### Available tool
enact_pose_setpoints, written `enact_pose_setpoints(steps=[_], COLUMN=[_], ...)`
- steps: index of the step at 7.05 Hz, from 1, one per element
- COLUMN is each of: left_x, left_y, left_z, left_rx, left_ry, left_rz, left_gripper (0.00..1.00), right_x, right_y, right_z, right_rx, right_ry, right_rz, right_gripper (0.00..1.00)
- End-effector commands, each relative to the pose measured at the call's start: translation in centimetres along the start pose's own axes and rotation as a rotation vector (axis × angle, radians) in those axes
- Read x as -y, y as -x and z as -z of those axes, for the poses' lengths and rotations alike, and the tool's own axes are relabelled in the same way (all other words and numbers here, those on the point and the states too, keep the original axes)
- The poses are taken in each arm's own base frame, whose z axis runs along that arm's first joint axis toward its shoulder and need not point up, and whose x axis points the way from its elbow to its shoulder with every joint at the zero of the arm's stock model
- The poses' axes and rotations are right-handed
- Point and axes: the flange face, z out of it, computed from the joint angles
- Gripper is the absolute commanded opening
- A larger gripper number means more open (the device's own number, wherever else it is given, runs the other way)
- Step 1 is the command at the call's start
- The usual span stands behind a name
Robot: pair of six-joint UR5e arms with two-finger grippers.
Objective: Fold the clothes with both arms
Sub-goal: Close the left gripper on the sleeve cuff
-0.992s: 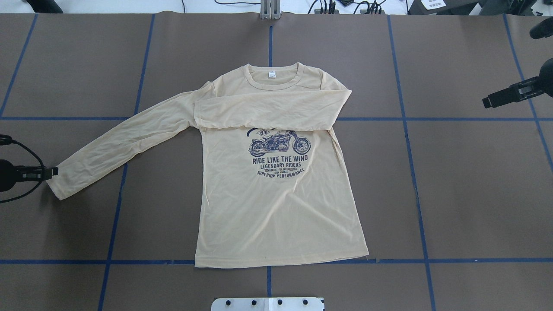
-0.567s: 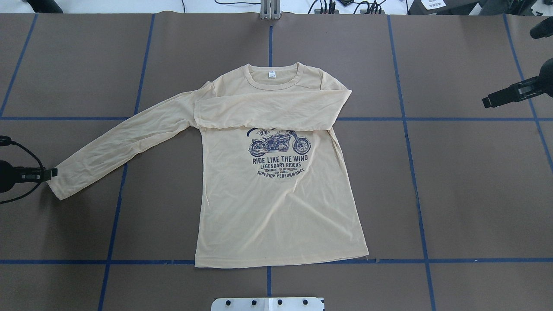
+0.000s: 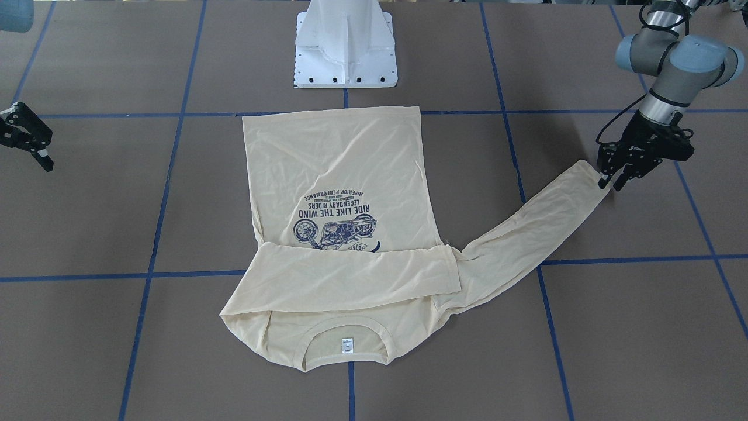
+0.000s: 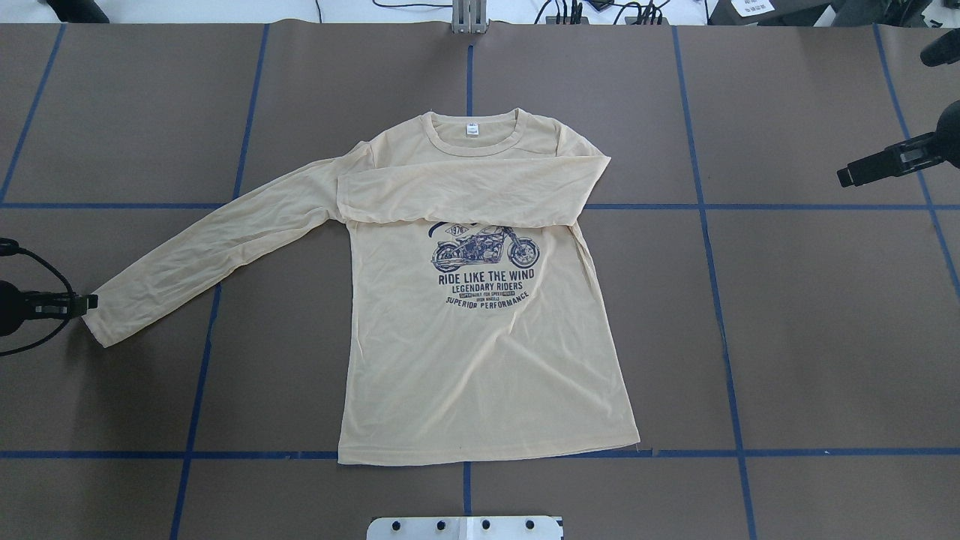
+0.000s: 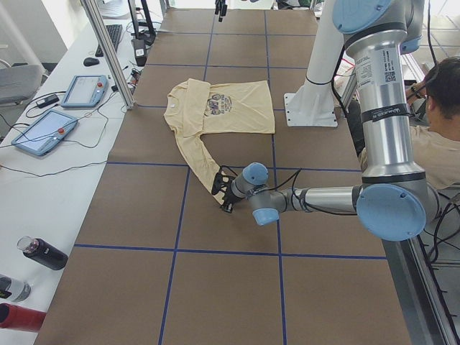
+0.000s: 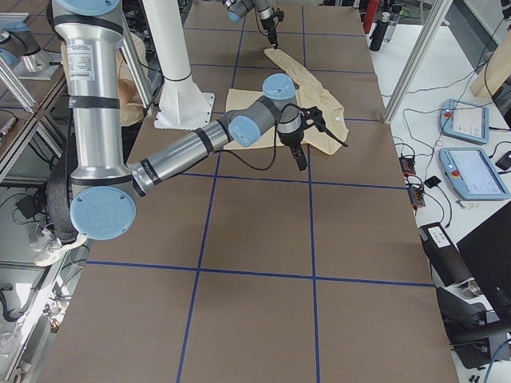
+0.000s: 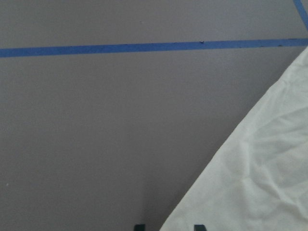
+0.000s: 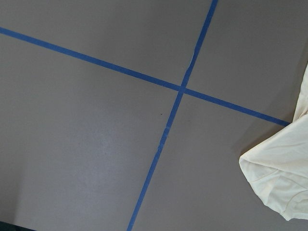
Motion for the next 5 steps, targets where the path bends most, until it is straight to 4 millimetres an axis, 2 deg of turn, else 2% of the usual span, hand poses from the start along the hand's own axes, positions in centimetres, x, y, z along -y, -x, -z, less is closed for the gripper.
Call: enact_pose_setpoints(steps=[1, 4, 5], left_x=[-0.23, -0.91, -0.97], left_y=[0.22, -0.37, -0.42], left_z=[0.02, -0.40, -0.42], left_rx=[0.004, -0.003, -0.004], left_ry=[0.004, 0.021, 0.023], left_rz=[-0.003, -0.014, -0.015], left_gripper=[0.45, 0.45, 0.30], right_x=[-0.04, -0.05, -0.05], right_y=[-0.01, -0.06, 0.00], right_z=[0.02, -0.05, 0.02], right_rx=[0.000, -0.001, 0.001], right_ry=[0.000, 0.001, 0.001], right_rz=[-0.001, -0.002, -0.001], right_gripper=[1.00, 1.00, 1.00])
